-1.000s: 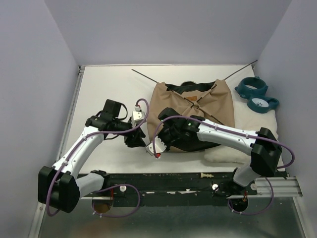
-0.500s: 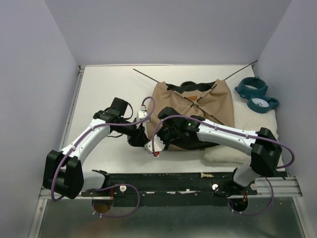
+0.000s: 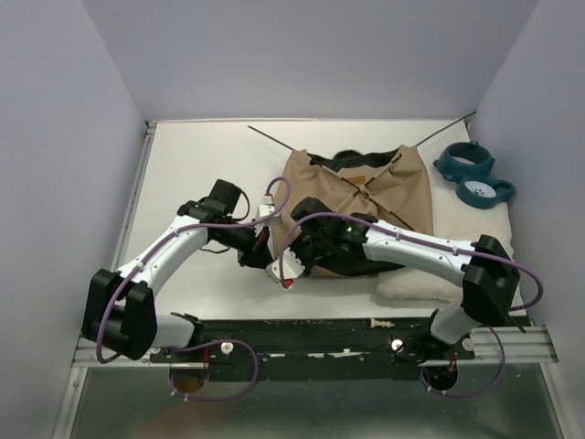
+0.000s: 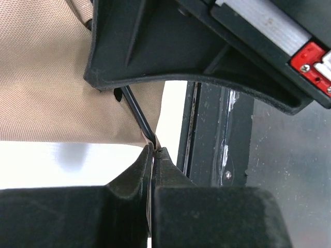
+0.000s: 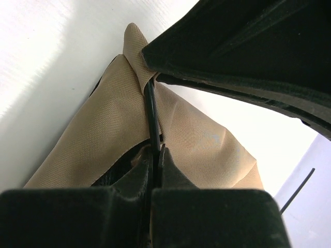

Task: Set up the pet tent

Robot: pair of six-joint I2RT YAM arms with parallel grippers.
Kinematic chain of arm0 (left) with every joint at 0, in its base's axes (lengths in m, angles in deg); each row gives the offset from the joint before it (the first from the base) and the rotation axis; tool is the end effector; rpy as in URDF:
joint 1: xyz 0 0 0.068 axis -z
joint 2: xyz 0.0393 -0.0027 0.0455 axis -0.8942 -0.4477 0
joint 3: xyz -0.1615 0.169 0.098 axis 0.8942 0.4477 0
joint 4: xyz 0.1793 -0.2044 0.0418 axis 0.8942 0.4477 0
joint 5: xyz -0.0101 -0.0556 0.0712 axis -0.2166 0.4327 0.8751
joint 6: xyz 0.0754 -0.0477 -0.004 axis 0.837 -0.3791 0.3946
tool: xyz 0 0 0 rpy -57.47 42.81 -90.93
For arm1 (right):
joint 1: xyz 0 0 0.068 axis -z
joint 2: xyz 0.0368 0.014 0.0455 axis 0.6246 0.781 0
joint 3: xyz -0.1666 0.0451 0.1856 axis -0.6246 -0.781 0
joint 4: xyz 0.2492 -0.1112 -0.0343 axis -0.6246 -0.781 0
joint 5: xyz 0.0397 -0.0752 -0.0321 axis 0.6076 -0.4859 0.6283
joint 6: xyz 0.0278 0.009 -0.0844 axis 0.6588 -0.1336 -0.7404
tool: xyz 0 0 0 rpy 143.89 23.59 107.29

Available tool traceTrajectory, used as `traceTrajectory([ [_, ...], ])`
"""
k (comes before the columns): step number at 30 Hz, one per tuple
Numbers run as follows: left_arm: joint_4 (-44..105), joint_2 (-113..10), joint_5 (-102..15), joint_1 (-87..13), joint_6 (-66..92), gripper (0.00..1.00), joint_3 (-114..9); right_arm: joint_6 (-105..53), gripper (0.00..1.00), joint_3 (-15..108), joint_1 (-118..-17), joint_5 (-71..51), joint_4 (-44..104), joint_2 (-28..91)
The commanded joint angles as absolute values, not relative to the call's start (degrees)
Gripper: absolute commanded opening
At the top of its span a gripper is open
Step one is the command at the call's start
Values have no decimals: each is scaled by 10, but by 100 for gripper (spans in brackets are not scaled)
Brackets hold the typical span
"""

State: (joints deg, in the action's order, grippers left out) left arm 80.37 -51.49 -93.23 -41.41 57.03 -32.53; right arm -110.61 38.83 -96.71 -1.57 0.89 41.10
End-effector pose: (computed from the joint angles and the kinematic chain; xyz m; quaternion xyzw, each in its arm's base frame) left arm 0.2149 -0.1594 0.1938 0.4679 0.7291 -0.4611 0.1920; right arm 0.1805 0.3316 0.1934 -0.8862 0.3085 0.0772 0.3370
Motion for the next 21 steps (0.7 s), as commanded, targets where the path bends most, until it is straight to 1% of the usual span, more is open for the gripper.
traceTrajectory([
  [1, 778, -532, -952, -409, 529, 0, -344, -1092, 1, 393, -974, -17, 37, 413],
  [10, 609, -486, -899, -410, 301, 0, -296, -1089, 1, 383, -974, -15, 41, 412],
  [15, 543, -471, -890, -413, 230, 0, -274, -1086, 1, 378, -974, -9, 41, 408],
  [21, 492, -465, -873, -420, 195, 0, -262, -1080, 1, 374, -974, 4, 35, 400],
])
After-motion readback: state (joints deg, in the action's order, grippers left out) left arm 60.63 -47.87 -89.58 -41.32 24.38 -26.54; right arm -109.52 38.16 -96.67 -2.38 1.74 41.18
